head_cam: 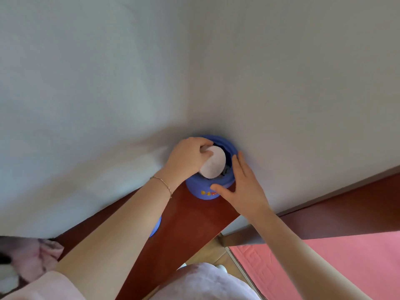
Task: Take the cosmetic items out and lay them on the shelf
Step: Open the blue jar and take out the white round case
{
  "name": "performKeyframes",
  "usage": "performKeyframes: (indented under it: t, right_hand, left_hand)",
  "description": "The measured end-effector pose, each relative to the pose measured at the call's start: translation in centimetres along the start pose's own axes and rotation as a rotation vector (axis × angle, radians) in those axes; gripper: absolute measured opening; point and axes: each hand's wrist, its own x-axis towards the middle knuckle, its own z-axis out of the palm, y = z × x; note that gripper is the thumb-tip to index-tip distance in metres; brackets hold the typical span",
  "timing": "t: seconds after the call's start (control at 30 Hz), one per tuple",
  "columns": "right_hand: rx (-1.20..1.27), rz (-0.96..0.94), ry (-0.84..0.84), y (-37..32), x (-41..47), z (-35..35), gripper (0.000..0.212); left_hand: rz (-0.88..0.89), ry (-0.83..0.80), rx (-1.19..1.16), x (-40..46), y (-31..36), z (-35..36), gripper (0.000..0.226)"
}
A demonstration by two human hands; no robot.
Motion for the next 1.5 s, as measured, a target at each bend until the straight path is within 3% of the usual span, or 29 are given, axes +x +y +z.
performKeyframes:
  t: [0.23,0.5,0.7,0.9,1.07,1.2,1.3,1.5]
  right_hand:
    - [-0.121,-0.019,-0.047,-0.7,0.3,-0.9,0.093]
    - [-0.116,-0.01,-0.04,-0.9,0.1,-0.8,0.089]
    - [-0.13,0.006,-0.041,-0.8,0.0,-0.7,0.09]
    - [-0.102,0.008,-0.031,-0.5,0.1,-0.4,0.089]
    - [-0.081,0.014,-0.023,-0.3,0.1,-0.3,0.09]
    - [-0.082,0.011,-0.023,-0.3,0.2,-0.2,0.09]
    - [-0.078,0.009,-0.019,-0.4,0.2,-0.2,0.09]
    - [-0.056,0.006,-0.018,-0.4,0.1,-0.3,0.091]
  left_hand:
    - [-0.179,0.153,-0.465,-6.0,-3.6,-4.4,0.025]
    - [-0.528,0.137,-0.659,-13.5,-10.2,-1.2,0.02]
    - [-0.54,-0.012,-0.51,-15.0,-11.7,3.4,0.024]
    - [-0.589,-0.039,-0.524,-15.2,-13.3,2.9,0.024]
    - [-0.482,-0.051,-0.352,-13.9,-11.9,4.4,0.028]
    - [-0.412,0.038,-0.172,-13.2,-10.8,5.5,0.03]
    - [-0.265,0.117,-0.039,-13.0,-10.9,6.5,0.031]
    - [-0.148,0.075,0.139,-12.7,-11.7,7.8,0.037]
